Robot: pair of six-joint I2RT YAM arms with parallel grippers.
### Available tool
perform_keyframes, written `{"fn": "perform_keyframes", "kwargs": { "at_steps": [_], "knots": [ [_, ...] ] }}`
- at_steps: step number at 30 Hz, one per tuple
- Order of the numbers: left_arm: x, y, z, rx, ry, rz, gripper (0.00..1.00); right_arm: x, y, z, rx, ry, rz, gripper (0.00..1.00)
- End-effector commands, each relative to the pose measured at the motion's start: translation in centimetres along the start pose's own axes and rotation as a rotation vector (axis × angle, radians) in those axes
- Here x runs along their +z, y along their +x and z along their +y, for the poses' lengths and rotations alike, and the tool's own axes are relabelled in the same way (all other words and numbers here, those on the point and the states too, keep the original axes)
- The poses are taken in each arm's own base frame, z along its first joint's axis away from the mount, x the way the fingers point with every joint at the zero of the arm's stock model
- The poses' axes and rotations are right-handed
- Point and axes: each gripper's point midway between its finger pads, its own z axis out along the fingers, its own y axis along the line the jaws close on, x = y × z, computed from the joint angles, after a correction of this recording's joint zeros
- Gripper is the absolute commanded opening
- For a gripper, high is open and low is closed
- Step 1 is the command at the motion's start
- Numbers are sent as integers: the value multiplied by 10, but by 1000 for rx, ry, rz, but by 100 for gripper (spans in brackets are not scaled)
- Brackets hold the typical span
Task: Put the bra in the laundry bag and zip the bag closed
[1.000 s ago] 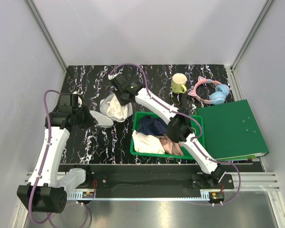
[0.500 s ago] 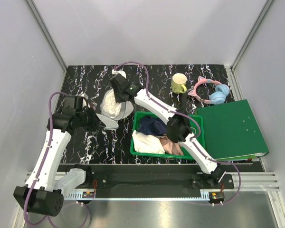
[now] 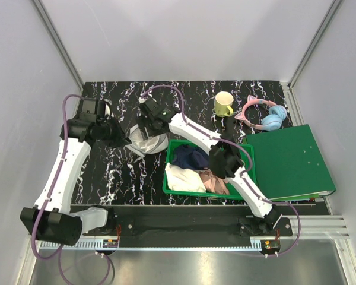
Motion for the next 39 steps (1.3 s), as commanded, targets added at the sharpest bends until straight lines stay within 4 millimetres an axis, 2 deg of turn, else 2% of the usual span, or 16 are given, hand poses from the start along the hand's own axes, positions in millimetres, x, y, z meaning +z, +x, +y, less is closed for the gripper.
{"fn": "perform_keyframes", "kwargs": {
  "at_steps": [1,5,8,13,19,21,23,24,25,27,28,29,31,32,34,39],
  "knots": [
    [-3,-21,-1,84,-54,-27,0,-116,-52,28,-27,-147,-105,82],
    [-1,-25,5,124,-95,-16,0,-149,-50,24,11,-216,-67,100],
    [4,-28,-1,134,-75,1,0,-165,-47,12,92,-282,-24,100],
    [17,-39,-38,200,-15,20,0,-174,-47,-26,78,-284,-56,100],
    [67,-51,-92,236,44,119,1,-172,-30,-85,225,-274,-66,100],
    [97,-56,-112,293,47,146,10,-181,-30,-90,259,-286,-86,100],
    [115,-68,-125,310,54,163,36,-179,-19,-95,263,-279,-64,100],
    [111,-74,-127,324,45,142,47,-178,-16,-94,264,-285,-56,100],
    [101,-84,-131,348,48,94,67,-176,-10,-92,275,-294,-38,100],
    [67,-110,-129,359,40,-53,78,-178,-7,-83,277,-349,-26,100],
    [61,-115,-122,353,41,-72,91,-177,-5,-82,287,-357,-20,100],
    [63,-118,-98,307,20,-53,97,-179,-6,-77,286,-385,-21,100],
    [46,-126,-81,299,23,-108,99,-179,-12,-74,281,-409,-40,100],
    [57,-116,-54,275,-5,-70,99,-180,-14,-71,279,-423,-39,100],
    [68,-105,-33,292,6,-54,99,-183,-18,-65,278,-458,-37,100],
    [92,-79,-2,310,30,67,99,-191,-19,-61,265,-484,-42,100]
  ]
}}
